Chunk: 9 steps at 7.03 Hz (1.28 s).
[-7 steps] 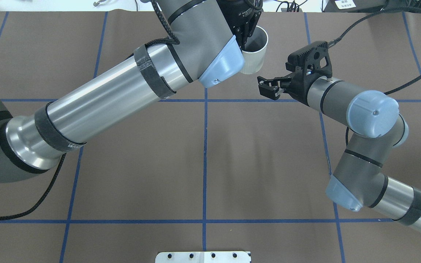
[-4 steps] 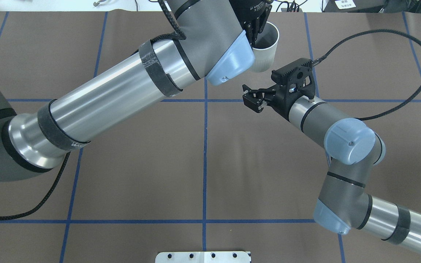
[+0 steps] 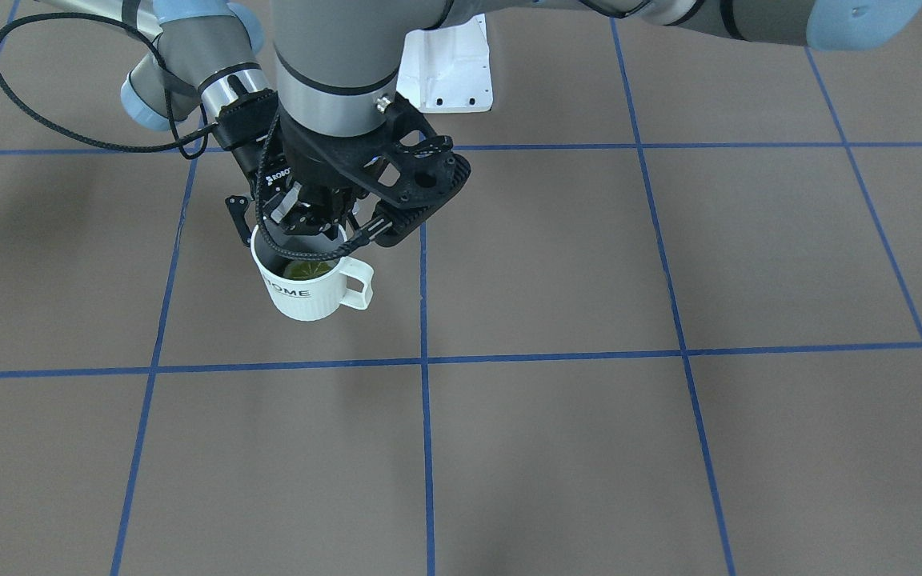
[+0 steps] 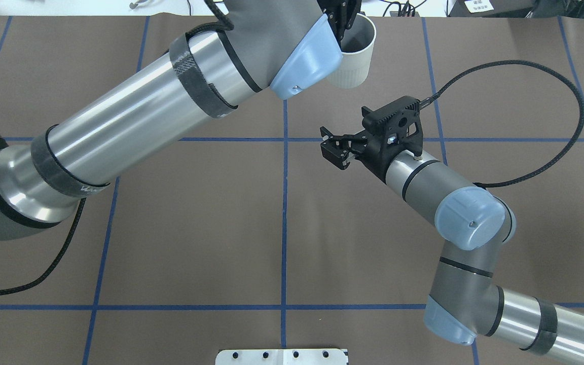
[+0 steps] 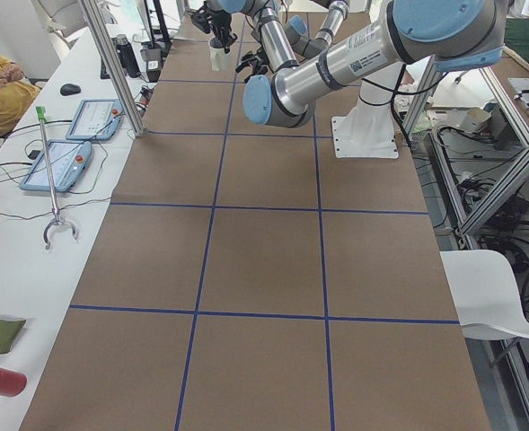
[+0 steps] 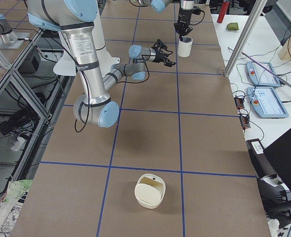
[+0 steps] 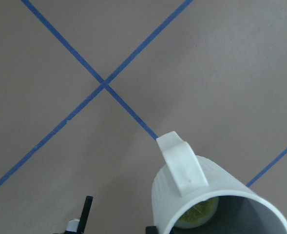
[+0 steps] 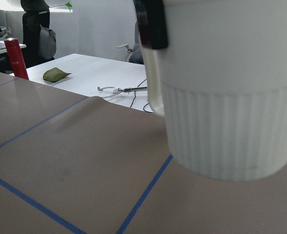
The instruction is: Left arm hands cup to right arm to dump lemon
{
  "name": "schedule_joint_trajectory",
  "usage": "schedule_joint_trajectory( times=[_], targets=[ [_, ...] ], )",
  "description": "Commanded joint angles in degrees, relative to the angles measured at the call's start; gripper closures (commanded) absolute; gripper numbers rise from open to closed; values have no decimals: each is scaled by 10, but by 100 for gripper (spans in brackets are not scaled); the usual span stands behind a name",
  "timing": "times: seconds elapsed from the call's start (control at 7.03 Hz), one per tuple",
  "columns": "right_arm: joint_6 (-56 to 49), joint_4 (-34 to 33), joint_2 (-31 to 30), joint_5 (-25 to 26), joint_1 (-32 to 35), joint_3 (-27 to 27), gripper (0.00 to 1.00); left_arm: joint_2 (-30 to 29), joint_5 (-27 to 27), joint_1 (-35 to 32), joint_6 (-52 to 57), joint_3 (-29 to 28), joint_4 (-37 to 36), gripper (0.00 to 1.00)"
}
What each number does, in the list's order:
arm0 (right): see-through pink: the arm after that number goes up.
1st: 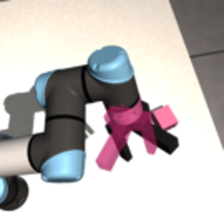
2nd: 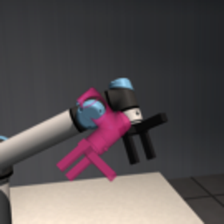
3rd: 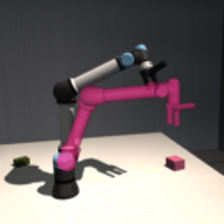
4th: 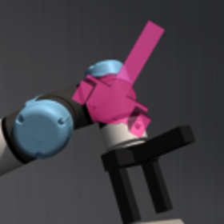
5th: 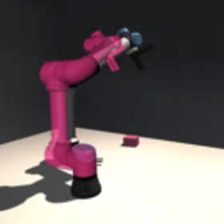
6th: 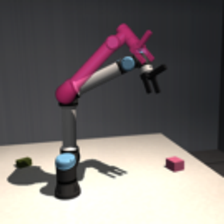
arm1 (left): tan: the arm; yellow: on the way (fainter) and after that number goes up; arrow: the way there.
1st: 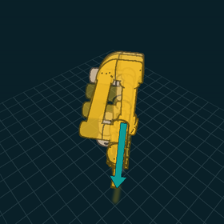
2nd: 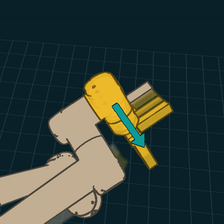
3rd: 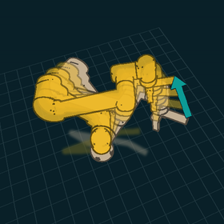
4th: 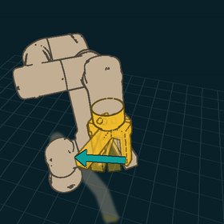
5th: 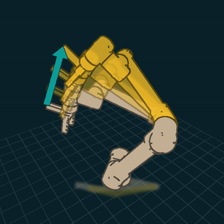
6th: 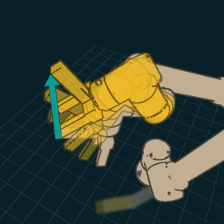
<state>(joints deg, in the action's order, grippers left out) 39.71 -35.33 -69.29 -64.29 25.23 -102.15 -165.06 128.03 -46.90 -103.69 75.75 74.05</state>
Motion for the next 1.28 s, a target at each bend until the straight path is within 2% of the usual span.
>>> schedule_joint_trajectory(
  times=[0.0,0.28,0.71,1.14],
  targets=[
    [-1,0,33,49,-25,3,2,35,0,-2,58,59,-64,100],
    [-5,0,45,95,-36,0,2,68,0,-2,86,89,-70,100],
    [-8,-1,52,208,-89,4,2,62,0,-4,88,84,-89,100],
    [-11,-1,53,218,-98,5,2,61,2,-3,88,85,-89,100]
  ],
)
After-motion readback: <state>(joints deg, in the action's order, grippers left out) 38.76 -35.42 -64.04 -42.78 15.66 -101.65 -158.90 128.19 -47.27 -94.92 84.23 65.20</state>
